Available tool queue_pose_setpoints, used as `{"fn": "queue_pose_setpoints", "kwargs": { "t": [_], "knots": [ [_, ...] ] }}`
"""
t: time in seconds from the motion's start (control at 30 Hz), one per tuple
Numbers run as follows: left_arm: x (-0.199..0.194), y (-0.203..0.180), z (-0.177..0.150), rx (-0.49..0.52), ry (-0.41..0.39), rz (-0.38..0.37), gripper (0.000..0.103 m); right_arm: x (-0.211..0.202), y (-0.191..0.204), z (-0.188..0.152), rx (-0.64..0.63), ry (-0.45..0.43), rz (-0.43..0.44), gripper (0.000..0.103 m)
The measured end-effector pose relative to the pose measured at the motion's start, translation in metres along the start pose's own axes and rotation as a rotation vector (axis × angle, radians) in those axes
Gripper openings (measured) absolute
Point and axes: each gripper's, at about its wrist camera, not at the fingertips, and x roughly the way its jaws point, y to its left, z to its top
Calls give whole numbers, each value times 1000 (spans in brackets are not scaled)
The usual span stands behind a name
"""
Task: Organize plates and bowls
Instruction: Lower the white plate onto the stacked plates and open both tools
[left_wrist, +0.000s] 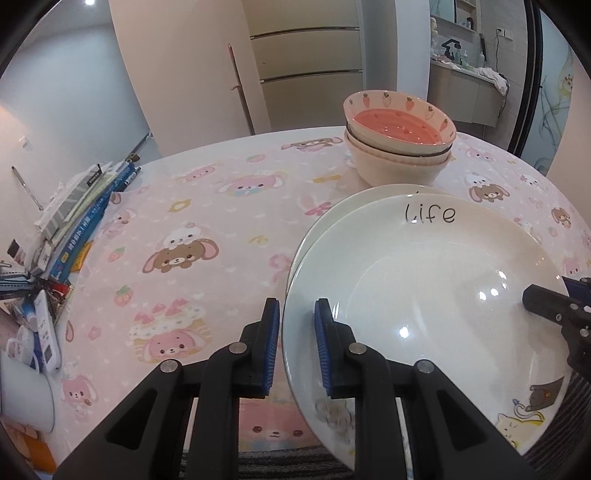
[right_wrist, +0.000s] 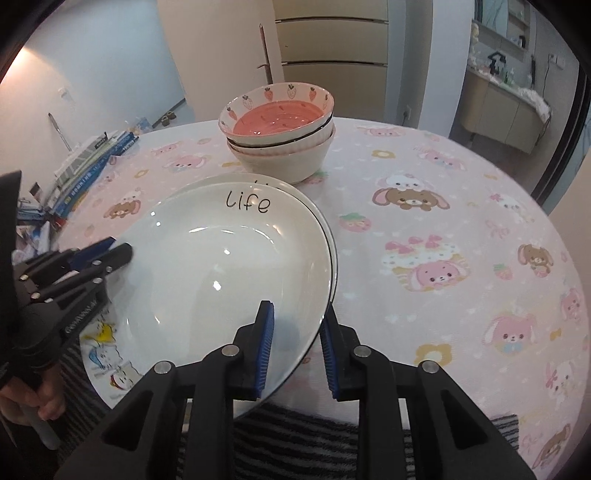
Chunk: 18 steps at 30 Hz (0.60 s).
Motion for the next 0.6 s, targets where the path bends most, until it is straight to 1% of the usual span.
{"fn": "queue_pose_setpoints", "kwargs": {
  "t": [0.03, 0.1, 0.17, 0.23, 0.6],
  "knots": [
    [-1, -1, -1, 7, -4, 9, 13, 0, 0, 0, -4, -3, -9, 25],
    [-2, -4, -2, 22, -9, 20, 13, 2, 0, 0, -9, -3, -35, 25],
    [0, -7, -2, 36, -7, 26, 12, 5, -1, 0, -4, 2, -44, 25],
    [-1, -9, -3, 46, -22, 50, 12, 6, -1, 0, -3, 3, -44, 25],
    [1, -11, -4, 50, -39, 62, 12, 10, 0, 1, -13, 8, -59, 25]
  ]
}}
